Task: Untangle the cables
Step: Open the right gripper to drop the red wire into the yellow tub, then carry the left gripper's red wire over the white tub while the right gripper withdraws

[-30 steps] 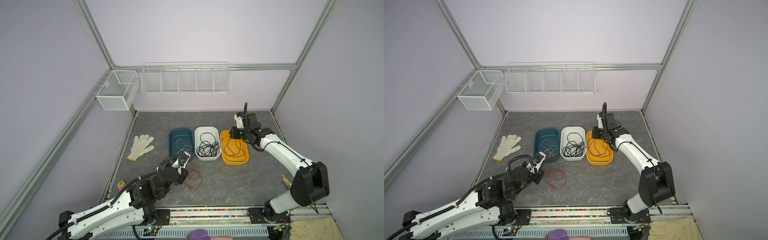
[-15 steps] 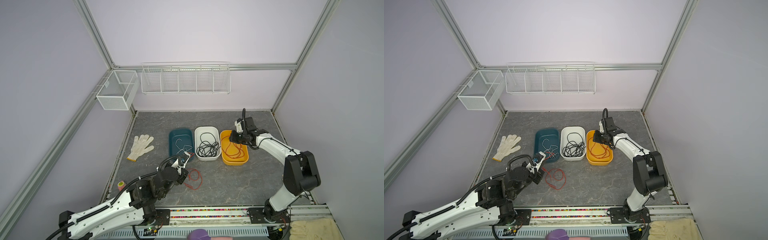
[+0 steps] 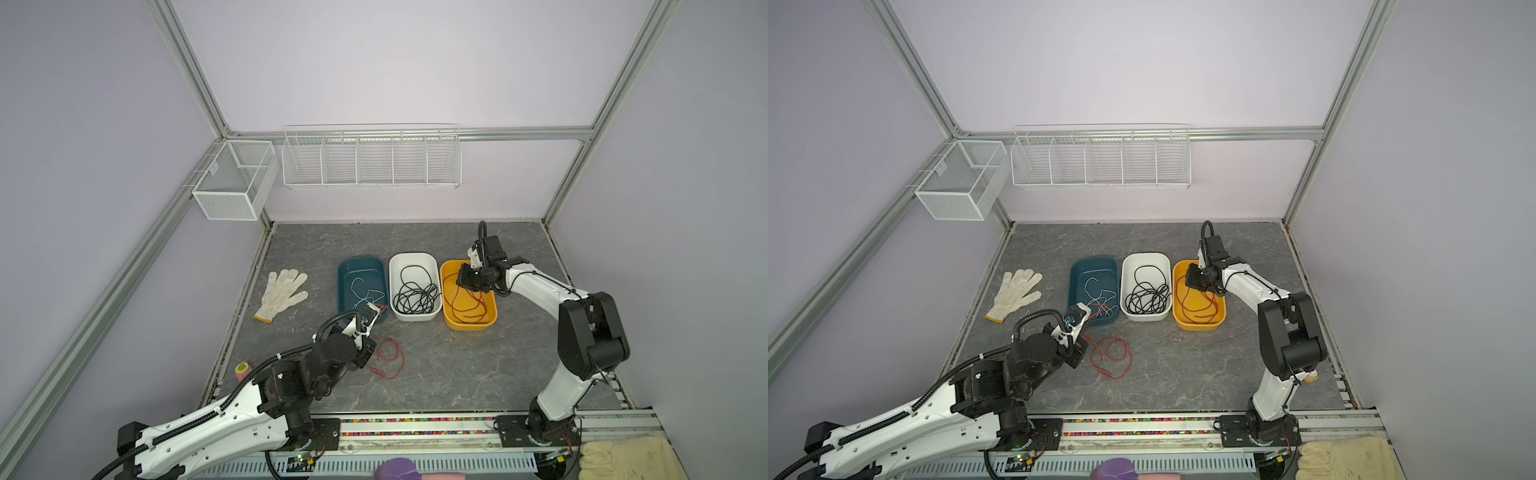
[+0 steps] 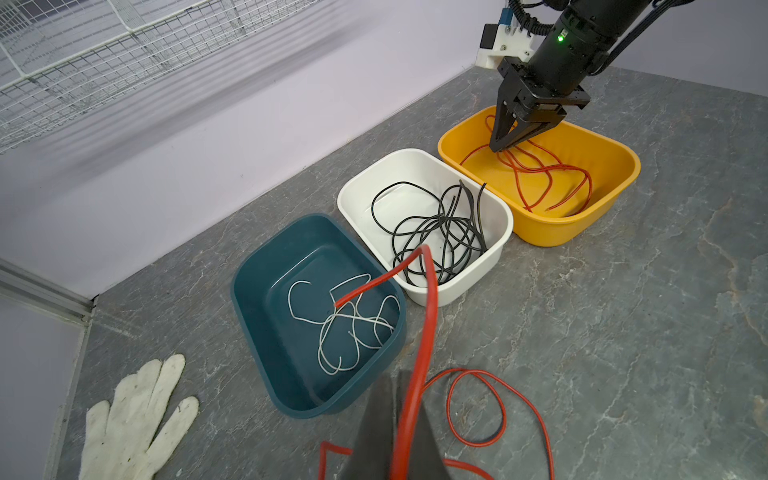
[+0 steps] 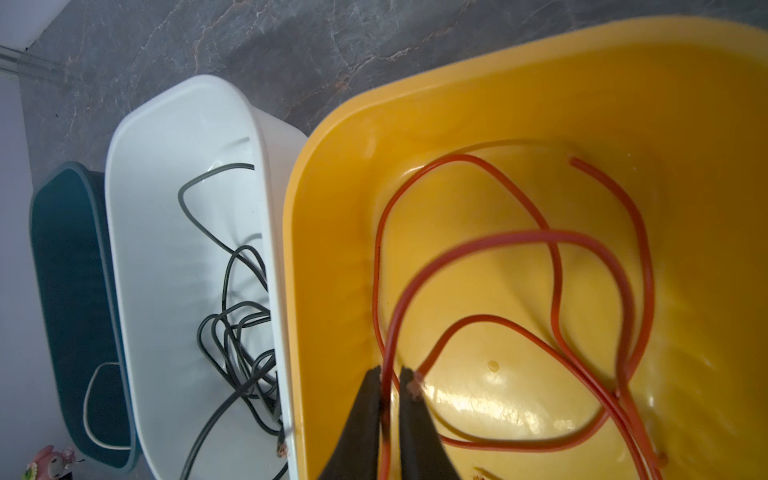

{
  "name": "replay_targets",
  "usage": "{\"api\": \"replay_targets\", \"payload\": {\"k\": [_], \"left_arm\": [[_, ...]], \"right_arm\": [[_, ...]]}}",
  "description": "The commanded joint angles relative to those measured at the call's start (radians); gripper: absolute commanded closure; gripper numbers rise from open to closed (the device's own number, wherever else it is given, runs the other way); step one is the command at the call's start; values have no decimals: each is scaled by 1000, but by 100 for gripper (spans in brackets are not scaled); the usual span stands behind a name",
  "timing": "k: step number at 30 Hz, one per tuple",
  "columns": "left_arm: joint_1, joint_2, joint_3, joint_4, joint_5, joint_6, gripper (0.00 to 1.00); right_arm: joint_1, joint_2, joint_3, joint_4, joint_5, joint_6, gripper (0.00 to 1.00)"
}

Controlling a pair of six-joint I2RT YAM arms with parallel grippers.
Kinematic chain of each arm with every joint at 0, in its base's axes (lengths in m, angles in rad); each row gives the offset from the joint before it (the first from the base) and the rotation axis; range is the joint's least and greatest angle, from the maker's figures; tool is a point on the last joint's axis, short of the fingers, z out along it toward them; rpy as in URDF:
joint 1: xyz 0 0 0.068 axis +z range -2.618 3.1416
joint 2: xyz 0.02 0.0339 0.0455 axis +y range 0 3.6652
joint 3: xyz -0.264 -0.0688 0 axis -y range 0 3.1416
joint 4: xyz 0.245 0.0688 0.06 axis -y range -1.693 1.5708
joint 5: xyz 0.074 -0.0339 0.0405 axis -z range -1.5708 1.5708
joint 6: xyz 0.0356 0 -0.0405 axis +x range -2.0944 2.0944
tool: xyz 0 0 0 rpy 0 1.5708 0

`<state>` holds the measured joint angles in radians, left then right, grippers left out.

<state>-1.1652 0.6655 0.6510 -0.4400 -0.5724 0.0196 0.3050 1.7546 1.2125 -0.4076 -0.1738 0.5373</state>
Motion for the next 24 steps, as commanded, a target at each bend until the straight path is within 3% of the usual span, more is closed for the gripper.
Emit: {"api": "replay_targets", "payload": {"k": [1, 13, 21, 23, 24], "left_arm": [[1, -10, 15, -5, -11, 10, 100], [0, -11, 13, -5, -14, 14, 100], [0, -4, 23, -20, 9, 11, 100], [1, 3, 30, -26, 15, 7, 100], [0, 7, 34, -29, 20, 6, 100]], "right_arm": [[-4, -34, 18, -35, 1, 11, 76], [-1, -190, 31, -109, 23, -1, 52], [-1, -389, 51, -217, -5, -34, 20], [0, -459, 64, -258, -6, -45, 2], [1, -489, 68, -273, -4, -50, 10]]}}
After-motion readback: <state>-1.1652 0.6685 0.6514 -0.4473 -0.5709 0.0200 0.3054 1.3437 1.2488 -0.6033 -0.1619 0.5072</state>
